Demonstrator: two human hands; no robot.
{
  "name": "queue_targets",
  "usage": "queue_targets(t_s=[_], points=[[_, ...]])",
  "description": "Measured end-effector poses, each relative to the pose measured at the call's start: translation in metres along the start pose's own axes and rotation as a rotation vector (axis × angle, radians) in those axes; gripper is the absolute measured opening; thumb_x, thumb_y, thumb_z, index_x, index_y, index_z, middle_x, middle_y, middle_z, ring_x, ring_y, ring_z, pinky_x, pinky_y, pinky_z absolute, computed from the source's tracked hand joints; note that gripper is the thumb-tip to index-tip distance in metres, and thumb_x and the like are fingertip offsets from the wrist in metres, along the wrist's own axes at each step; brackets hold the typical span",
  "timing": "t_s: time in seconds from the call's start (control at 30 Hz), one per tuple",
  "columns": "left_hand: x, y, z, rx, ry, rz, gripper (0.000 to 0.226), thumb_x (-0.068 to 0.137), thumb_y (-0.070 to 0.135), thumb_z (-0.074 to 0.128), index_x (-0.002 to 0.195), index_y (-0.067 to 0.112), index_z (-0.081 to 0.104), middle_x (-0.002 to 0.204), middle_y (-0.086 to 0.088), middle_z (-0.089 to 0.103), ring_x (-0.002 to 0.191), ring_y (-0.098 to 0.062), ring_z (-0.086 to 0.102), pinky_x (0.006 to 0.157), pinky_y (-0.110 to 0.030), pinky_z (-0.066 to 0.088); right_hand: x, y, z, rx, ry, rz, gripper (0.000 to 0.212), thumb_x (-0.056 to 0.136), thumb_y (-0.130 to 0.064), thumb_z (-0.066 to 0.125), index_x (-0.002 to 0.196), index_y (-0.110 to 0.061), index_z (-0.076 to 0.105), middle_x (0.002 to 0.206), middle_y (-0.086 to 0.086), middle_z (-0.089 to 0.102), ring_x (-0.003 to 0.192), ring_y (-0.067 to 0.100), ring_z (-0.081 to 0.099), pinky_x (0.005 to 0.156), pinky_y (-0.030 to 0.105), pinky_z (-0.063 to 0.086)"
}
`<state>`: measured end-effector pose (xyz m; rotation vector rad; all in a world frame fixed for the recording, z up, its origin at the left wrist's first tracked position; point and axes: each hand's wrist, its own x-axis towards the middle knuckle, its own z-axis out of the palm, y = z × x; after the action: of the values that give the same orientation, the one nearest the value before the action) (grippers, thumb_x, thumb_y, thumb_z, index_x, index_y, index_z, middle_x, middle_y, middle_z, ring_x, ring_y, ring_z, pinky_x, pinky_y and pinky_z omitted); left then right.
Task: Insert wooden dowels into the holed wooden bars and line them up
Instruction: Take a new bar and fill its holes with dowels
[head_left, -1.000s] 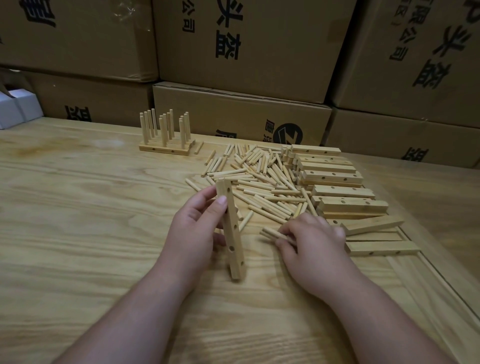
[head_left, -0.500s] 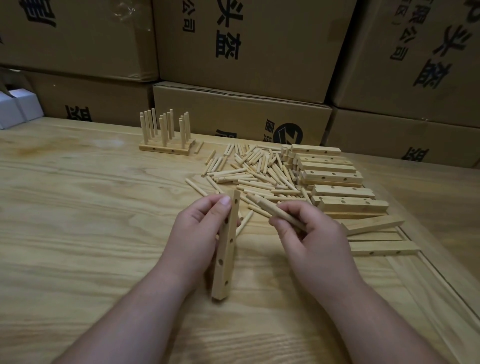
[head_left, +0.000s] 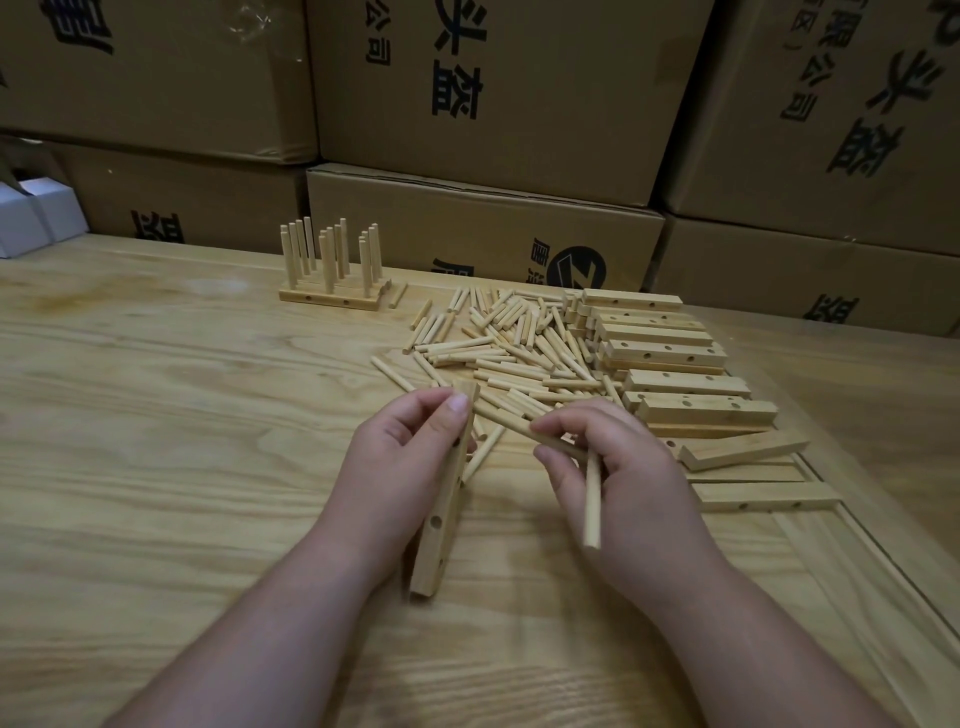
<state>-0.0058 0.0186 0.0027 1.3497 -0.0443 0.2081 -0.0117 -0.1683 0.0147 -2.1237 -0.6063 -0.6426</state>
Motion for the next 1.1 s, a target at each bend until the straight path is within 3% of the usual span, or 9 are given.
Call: queue_targets(t_s=[0.27,0.37,0.53,0.73,0.83,0.93,1.1], points=[[0.0,0.002,-0.001,0.017,-0.043,-0.031,0.034,0.073,0.048,0.072,0.095,0.022,0.077,0.076,0.0,0.073,0.07,-0.006,0.066,0.064,-0.016,0.051,-0.001,0.005,-0.001,0.036,0.072,0.085,0.02,0.088,-0.015,0.074,0.099,-0.032,0.072,0.095,-0.023,0.066,0.094,-0.005,0.063,0.078,0.004,0.044],[0.0,0.003,-0.002,0.024,-0.057,-0.054,0.037,0.072,0.049,0.073,0.096,0.02,0.077,0.078,0.0,0.073,0.071,-0.006,0.066,0.064,-0.016,0.052,-0.001,0.004,-0.002,0.058,0.05,0.125,0.024,0.089,-0.017,0.074,0.097,-0.039,0.069,0.089,-0.018,0.068,0.089,-0.003,0.065,0.073,0.003,0.044],[0.0,0.004,-0.003,0.045,-0.059,-0.089,0.035,0.067,0.052,0.075,0.091,0.028,0.08,0.081,0.006,0.076,0.072,-0.005,0.068,0.067,-0.019,0.051,-0.002,0.009,-0.005,-0.061,-0.081,0.179,0.014,0.093,-0.028,0.066,0.105,-0.03,0.074,0.084,-0.019,0.065,0.089,-0.006,0.06,0.072,0.002,0.04],[0.0,0.004,-0.003,0.021,-0.086,-0.113,0.036,0.063,0.052,0.079,0.09,0.028,0.081,0.077,0.005,0.075,0.068,-0.004,0.067,0.065,-0.017,0.05,0.0,0.012,-0.009,-0.14,-0.103,0.09,0.016,0.095,-0.029,0.064,0.107,-0.027,0.075,0.092,-0.034,0.059,0.097,-0.018,0.054,0.081,-0.003,0.034],[0.001,0.003,-0.004,0.02,-0.092,-0.124,0.04,0.061,0.053,0.08,0.091,0.027,0.081,0.076,0.004,0.076,0.068,-0.004,0.068,0.064,-0.017,0.05,-0.001,0.014,-0.009,-0.121,-0.117,0.097,0.016,0.096,-0.034,0.061,0.105,-0.032,0.074,0.087,-0.037,0.062,0.096,-0.017,0.056,0.078,-0.003,0.036],[0.001,0.002,-0.005,0.027,-0.099,-0.135,0.038,0.062,0.05,0.081,0.091,0.026,0.081,0.076,0.005,0.075,0.067,-0.004,0.067,0.067,-0.021,0.049,-0.001,0.014,-0.009,-0.093,-0.127,0.104,0.018,0.094,-0.042,0.056,0.11,-0.04,0.065,0.094,-0.044,0.061,0.094,-0.02,0.056,0.075,-0.002,0.037],[0.001,0.001,-0.005,0.048,-0.105,-0.117,0.051,0.058,0.052,0.082,0.095,0.018,0.079,0.077,0.004,0.074,0.068,-0.005,0.065,0.067,-0.021,0.049,-0.001,0.013,-0.009,-0.088,-0.148,0.135,0.025,0.091,-0.051,0.05,0.115,-0.049,0.056,0.102,-0.041,0.061,0.097,-0.014,0.059,0.073,0.002,0.041]])
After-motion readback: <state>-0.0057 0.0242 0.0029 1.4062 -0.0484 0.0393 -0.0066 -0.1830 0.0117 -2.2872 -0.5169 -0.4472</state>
